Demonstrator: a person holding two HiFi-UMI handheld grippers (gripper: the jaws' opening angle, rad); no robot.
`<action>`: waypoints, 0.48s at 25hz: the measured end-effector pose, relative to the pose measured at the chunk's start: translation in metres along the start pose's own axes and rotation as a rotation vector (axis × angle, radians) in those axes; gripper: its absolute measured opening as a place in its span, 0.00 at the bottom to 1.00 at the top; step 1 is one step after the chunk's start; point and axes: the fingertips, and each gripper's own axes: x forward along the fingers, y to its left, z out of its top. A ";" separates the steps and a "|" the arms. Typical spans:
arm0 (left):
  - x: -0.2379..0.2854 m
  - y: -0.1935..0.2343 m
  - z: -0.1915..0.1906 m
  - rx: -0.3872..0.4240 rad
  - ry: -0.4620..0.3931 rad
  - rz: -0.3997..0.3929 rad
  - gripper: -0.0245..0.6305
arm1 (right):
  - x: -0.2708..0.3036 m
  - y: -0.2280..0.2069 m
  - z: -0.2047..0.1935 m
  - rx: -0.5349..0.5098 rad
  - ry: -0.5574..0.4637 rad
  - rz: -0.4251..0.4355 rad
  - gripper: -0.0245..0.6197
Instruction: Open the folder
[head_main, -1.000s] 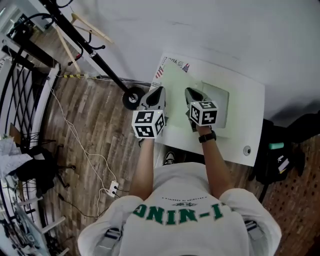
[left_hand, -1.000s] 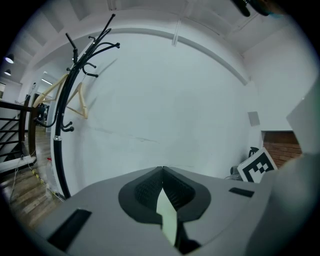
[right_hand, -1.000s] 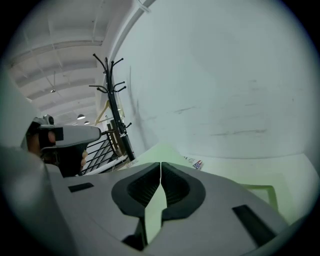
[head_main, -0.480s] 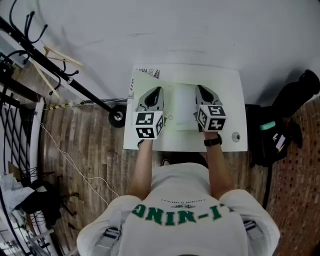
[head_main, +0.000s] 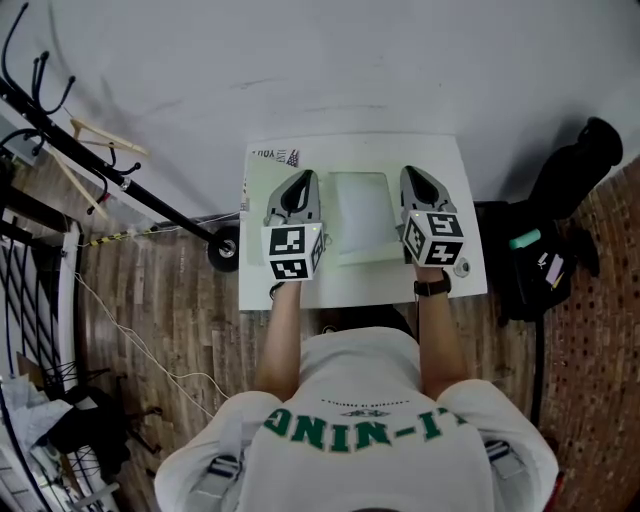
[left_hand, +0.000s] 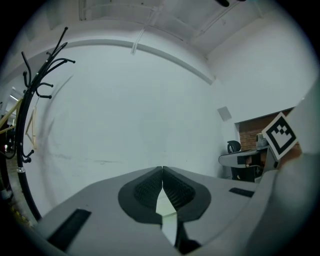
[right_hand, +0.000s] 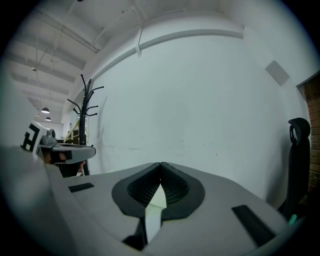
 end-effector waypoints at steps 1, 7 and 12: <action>0.000 0.000 0.001 0.005 -0.001 0.003 0.06 | -0.001 0.001 0.001 -0.004 -0.004 0.001 0.06; -0.008 0.009 0.013 0.024 -0.067 0.061 0.06 | -0.003 0.011 0.003 -0.021 -0.013 0.009 0.06; -0.008 0.013 0.009 0.030 -0.064 0.061 0.06 | -0.002 0.013 0.003 -0.021 -0.022 0.013 0.06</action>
